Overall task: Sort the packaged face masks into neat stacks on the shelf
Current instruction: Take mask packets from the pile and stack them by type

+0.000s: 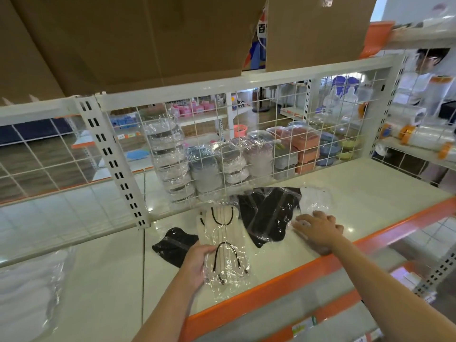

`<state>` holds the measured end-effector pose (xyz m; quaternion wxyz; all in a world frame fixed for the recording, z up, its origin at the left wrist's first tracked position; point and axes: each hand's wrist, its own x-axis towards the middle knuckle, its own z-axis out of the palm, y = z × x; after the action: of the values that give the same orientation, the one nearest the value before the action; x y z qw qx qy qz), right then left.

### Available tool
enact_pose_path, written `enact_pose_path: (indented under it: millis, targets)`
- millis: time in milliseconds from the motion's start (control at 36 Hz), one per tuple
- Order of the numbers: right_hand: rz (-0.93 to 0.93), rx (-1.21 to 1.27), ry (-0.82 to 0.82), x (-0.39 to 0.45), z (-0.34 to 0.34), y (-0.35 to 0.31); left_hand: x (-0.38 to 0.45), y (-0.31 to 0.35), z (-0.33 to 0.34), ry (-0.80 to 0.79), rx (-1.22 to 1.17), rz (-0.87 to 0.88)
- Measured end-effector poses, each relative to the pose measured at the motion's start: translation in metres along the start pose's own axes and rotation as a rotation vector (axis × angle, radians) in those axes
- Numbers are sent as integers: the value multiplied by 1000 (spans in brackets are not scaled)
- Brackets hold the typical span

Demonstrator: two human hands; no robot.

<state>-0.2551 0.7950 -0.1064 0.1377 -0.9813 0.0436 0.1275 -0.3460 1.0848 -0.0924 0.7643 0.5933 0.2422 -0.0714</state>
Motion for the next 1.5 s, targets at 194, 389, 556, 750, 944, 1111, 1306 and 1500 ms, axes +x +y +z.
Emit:
enact_pose_path:
  millis: [194,389,556,750,944,1111,1306,1500]
  targets:
    - [122,-53,276,-2,-3,-10,-2,-1,-7,-9,6,-38]
    - [213,1441,566,-1,-16,-16,5,-7,-14,28,-25,-49]
    - [172,1309,393,-3,-16,-25,-11,2,0,-13,-63,0]
    - [-42,674,478,-17,-5,-51,-1,5,-13,-21,-152,-28]
    - [-417,807,-206,-61,8,-117,-9,14,-16,-90,-304,113]
    - [-575,739,-267,-75,12,-163,-27,19,-49,-38,-347,339]
    - [-822,266,-57,-70,3,-213,-62,25,-147,432,-237,561]
    - [-862,640,-253,-73,25,-250,-77,-1,-182,573,173,522]
